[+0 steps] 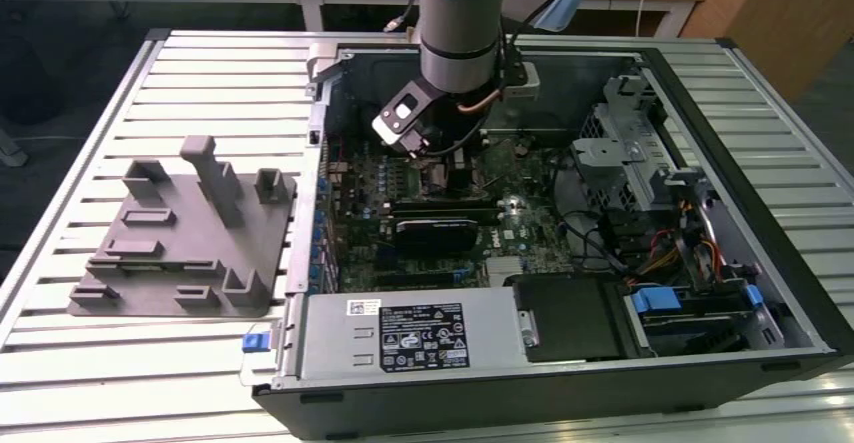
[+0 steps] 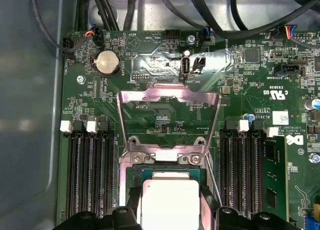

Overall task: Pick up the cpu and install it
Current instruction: 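Place the cpu into insertion slot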

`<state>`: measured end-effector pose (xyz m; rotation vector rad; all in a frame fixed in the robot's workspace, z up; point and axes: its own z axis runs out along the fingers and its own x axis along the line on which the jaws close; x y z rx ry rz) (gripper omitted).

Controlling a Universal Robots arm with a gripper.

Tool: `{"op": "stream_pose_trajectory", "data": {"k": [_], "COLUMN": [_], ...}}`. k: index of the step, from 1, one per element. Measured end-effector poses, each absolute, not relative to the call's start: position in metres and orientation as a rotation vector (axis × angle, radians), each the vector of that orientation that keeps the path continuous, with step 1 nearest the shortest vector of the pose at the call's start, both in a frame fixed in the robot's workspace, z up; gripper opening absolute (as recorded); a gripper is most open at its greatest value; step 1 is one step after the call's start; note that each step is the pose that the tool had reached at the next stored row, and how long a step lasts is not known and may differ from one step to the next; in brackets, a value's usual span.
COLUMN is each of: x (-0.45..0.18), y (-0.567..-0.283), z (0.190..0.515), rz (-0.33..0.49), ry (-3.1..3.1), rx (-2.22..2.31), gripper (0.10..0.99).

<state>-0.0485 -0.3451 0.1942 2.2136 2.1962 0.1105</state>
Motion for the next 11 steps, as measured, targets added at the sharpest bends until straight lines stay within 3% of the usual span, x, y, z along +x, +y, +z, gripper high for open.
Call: {"op": "stream_pose_trajectory", "data": {"k": [11], "x": [-0.0485], "y": [-0.3430], "z": [0.1912], "rz": [0.110], "ry": [2.196], "rx": [2.214], "gripper": [0.541]}}
